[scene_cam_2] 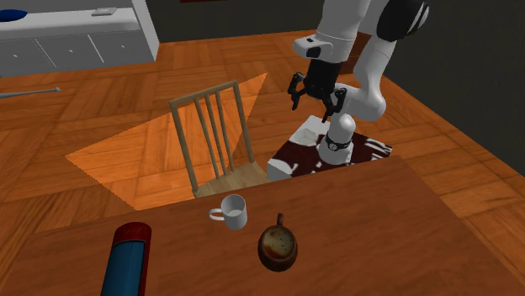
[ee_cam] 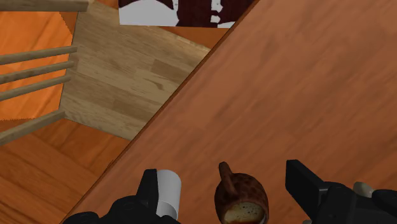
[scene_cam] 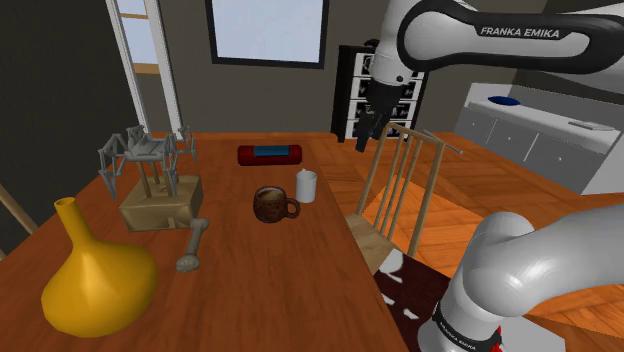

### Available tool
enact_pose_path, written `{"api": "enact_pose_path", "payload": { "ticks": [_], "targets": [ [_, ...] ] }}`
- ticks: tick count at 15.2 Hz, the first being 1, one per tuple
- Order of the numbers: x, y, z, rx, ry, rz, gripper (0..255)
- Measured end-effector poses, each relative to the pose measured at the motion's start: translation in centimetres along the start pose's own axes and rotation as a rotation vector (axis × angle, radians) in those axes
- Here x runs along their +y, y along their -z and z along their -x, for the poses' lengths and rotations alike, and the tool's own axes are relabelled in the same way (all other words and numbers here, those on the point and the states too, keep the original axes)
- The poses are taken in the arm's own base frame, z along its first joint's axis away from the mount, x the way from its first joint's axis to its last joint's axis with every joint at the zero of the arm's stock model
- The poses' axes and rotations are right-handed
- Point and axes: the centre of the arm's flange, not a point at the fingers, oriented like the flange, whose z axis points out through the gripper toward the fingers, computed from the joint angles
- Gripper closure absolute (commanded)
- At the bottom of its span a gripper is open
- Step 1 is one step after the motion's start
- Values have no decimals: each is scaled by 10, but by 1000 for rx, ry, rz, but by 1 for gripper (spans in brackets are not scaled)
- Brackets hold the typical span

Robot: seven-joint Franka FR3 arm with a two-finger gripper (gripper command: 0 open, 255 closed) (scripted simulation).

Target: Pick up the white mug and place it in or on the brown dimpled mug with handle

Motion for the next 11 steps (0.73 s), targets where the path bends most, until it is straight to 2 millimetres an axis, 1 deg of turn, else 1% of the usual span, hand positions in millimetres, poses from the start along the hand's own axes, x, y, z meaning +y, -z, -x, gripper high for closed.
{"api": "enact_pose_path", "payload": {
  "ticks": [1,2,4,5,7,8,10,11],
  "targets": [
    [0,0,0,0,0,0,0],
    [1,-5,-5,-2,2,-1,0],
    [9,-19,-19,-8,10,-5,0],
    [11,-26,-29,-11,15,-7,0],
    [15,-50,-45,-19,25,-12,0],
    [17,-58,-53,-22,30,-14,0],
    [23,-73,-74,-29,40,-18,0],
    [26,-86,-84,-33,45,-20,0]
  ]
}}
